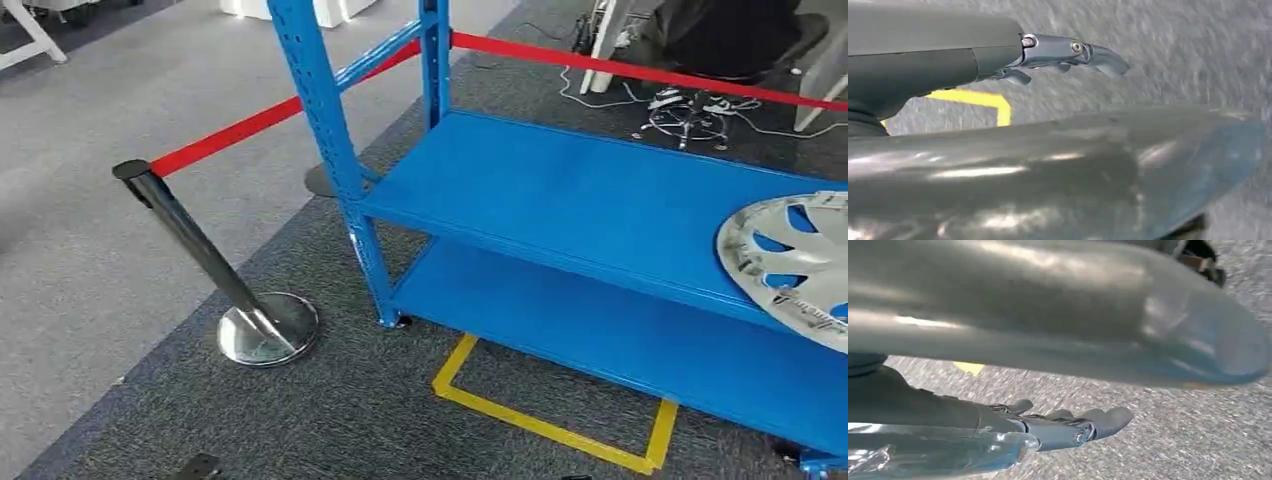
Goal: Take the parts from the cabinet and place them on the table.
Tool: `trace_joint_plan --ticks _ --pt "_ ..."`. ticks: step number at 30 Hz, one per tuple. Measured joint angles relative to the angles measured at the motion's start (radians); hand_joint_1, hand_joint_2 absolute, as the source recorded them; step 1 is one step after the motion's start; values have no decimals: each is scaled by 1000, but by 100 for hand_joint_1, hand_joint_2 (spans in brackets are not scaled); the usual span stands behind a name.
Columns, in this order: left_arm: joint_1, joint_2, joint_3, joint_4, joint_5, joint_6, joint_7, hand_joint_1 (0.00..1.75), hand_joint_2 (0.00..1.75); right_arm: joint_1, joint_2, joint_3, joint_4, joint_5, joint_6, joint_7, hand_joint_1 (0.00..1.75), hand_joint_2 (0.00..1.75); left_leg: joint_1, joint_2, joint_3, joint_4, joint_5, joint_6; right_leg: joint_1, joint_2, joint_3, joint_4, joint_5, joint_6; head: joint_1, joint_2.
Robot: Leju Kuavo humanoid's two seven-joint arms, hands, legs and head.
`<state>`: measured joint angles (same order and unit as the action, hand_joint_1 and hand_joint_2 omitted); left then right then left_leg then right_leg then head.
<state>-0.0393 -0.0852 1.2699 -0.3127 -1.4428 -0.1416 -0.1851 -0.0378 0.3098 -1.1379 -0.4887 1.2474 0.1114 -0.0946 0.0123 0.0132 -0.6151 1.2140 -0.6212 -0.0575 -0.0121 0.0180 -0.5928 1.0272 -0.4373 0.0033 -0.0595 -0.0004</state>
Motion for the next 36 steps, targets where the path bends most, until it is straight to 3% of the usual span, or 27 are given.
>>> trace_joint_plan --ticks 1,2,3,4,5,6,7,11,12,13,14,15,16,17,18,20,21,22,26,27,28,30,31,32,33,34,36 --pt "1 -35 0 -8 2 3 18 0 0 0 0 -5 0 2 -6 -9 0 0 0 -2 -36 67 -18 0 0 13 -1 0 0 0 1 0" --pt "1 -57 1 -20 -1 6 32 0 0 0 0 -8 0 6 -13 -14 0 0 0 -3 -52 88 -11 2 0 26 -1 0 1 1 1 0" --pt "0 -80 1 -25 -6 7 41 0 0 0 0 -10 0 10 -20 -18 0 0 0 -4 -46 65 20 4 -1 40 0 0 2 3 0 0" --pt "-3 -113 0 -35 -14 11 48 0 0 0 0 -10 1 12 -28 -23 0 0 2 -7 -23 7 65 5 -3 55 0 0 4 7 1 0" --pt "-5 -129 0 -42 -18 21 52 0 0 -2 0 -11 1 12 -33 -26 0 0 5 -22 16 -80 116 5 -6 70 1 1 5 12 1 0" --pt "-7 -155 -1 -46 -21 29 55 0 0 -5 0 -12 1 12 -37 -28 0 0 12 -67 54 -160 150 4 -7 83 -1 0 7 19 -1 0" --pt "-9 -178 -1 -53 -25 38 62 0 0 -10 0 -14 1 12 -39 -28 0 0 16 -112 72 -212 151 6 1 98 -9 10 6 28 -4 0" --pt "-15 -228 -2 -61 -30 57 73 0 0 -7 2 -22 0 25 -42 14 0 0 11 -76 69 -218 149 38 -12 138 -26 -13 24 62 -3 0" --pt "-20 -231 -3 -63 -28 63 76 0 0 -6 2 -27 -1 29 -42 26 0 0 14 -64 69 -225 155 47 -13 110 -27 -5 22 62 -1 0" --pt "-23 -241 -3 -63 -25 63 78 0 0 -5 3 -29 -2 31 -44 35 0 0 12 -53 69 -225 156 50 -6 41 -43 33 -8 64 5 0" --pt "-24 -245 -3 -63 -22 63 84 0 0 -7 4 -32 -5 35 -45 38 0 0 8 -39 69 -225 156 55 -5 13 -76 105 -51 65 11 0" --pt "-22 -250 -2 -63 -16 61 93 0 0 -10 5 -34 -8 40 -46 37 0 0 4 -23 70 -225 155 58 -5 0 -117 195 -92 65 13 0" --pt "-22 -253 -2 -62 -14 58 107 0 175 -11 5 -34 -8 47 -50 30 0 0 1 -7 70 -224 154 59 -5 -7 -150 267 -120 65 12 0" --pt "-22 -254 -2 -62 -14 55 115 0 175 -11 5 -34 -9 50 -52 23 0 0 -2 6 70 -224 153 60 -5 -11 -166 303 -125 64 13 0" --pt "-22 -255 -2 -59 -15 51 119 0 175 -10 5 -34 -10 51 -46 14 0 0 -4 19 72 -224 152 62 -5 -12 -155 287 -108 63 12 0" --pt "-23 -257 -5 -57 -18 50 117 0 175 -11 5 -36 -11 34 -9 9 0 0 -5 40 79 -224 147 58 -3 -23 -67 134 -31 57 12 0" --pt "-23 -257 -8 -57 -18 50 115 0 175 -11 5 -38 -11 14 4 6 0 0 -5 47 84 -223 144 53 -2 -51 -11 42 1 55 13 0" --pt "-23 -257 -10 -57 -18 50 114 0 175 -14 7 -45 -9 -9 9 4 0 0 -14 51 87 -223 141 48 9 -90 6 8 -18 49 13 0" --pt "-25 -256 -14 -57 -13 59 110 0 175 -18 10 -78 2 -79 -4 4 0 0 -13 75 92 -229 141 27 9 -51 -2 6 -9 21 12 0" --pt "-25 -255 -17 -57 -8 61 104 0 175 -19 11 -91 6 -100 -14 15 0 0 -9 62 91 -225 133 18 1 -41 1 1 -3 12 11 0" --pt "-25 -254 -18 -57 -1 62 96 0 175 -23 13 -102 10 -123 -24 27 0 0 -9 28 81 -198 109 13 0 -33 0 0 -1 8 9 0" --pt "-22 -253 -18 -58 8 64 91 0 175 -33 14 -124 20 -150 -34 42 0 0 -9 1 8 -43 23 9 1 -15 -5 0 1 1 9 0" --pt "-21 -252 -18 -58 11 63 88 0 175 -35 14 -133 27 -172 -36 54 0 0 -9 -3 -31 35 -6 8 1 -5 -6 0 1 -1 10 0" --pt "-20 -251 -18 -61 18 58 83 0 175 -38 15 -150 37 -218 -23 77 0 0 -9 -5 -60 84 -14 8 2 4 -7 0 1 -1 10 0" --pt "-17 -250 -17 -66 26 50 77 0 175 -42 16 -177 49 -267 -8 97 0 0 -9 -5 -61 80 5 9 2 12 -6 0 2 -1 10 0" --pt "-15 -249 -16 -73 37 40 75 0 175 -46 17 -203 65 -311 10 112 0 0 -9 -5 -42 35 46 11 1 19 -5 0 2 -1 10 0" --pt "-11 -249 -8 -99 62 24 75 0 175 -51 17 -241 100 -351 23 128 0 0 -8 -8 36 -131 136 13 -1 31 -2 0 3 3 9 0"
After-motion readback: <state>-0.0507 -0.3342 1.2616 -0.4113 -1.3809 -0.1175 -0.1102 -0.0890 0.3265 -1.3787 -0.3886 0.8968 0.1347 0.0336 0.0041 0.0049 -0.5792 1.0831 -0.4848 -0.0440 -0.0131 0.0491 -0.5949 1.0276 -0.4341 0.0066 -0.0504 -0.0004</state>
